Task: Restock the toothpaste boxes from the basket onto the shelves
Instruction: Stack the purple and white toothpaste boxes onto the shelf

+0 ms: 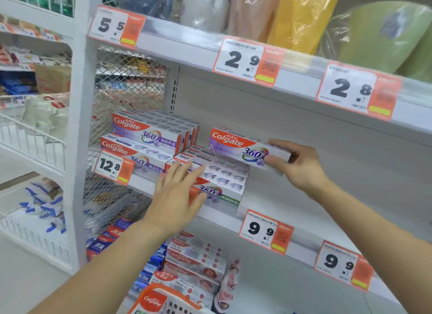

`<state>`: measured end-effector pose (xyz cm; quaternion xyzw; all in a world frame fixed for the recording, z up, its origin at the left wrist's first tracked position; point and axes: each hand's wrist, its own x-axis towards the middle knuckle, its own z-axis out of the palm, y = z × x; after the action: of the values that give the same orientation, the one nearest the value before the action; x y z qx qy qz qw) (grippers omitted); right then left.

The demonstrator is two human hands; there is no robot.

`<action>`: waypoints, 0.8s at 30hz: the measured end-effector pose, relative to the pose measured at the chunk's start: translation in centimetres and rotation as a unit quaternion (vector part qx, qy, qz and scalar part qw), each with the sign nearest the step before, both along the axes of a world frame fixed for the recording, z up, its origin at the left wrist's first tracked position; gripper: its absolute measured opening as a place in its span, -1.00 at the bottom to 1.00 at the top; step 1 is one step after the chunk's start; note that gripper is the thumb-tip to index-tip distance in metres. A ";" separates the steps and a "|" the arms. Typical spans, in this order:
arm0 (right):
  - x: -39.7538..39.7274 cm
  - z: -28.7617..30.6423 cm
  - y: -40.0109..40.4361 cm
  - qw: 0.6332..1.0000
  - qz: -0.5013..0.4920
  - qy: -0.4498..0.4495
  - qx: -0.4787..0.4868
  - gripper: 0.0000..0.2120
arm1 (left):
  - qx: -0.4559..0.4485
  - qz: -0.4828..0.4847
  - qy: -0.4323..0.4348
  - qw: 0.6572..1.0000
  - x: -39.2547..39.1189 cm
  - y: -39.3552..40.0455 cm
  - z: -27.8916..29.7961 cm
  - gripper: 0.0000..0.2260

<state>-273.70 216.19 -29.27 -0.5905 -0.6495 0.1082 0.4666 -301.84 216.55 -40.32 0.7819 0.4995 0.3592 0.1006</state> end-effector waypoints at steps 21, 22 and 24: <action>-1.6 -3.0 7.8 0.984 0.098 0.062 -0.134 -0.37 | 0.111 0.033 -0.016 0.993 1.1 2.1 -3.7 -0.60; -1.8 -3.0 7.7 0.986 0.095 0.053 -0.130 -0.38 | 0.110 0.033 -0.018 0.993 1.1 2.0 -3.7 -0.59; -2.1 -3.0 7.5 0.988 0.088 0.035 -0.122 -0.40 | 0.110 0.034 -0.018 0.993 1.1 2.1 -3.8 -0.59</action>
<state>-275.85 223.68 -32.27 -0.5797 -0.6642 0.2477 0.4018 -300.74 218.61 -44.11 0.7646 0.4811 0.4288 0.0105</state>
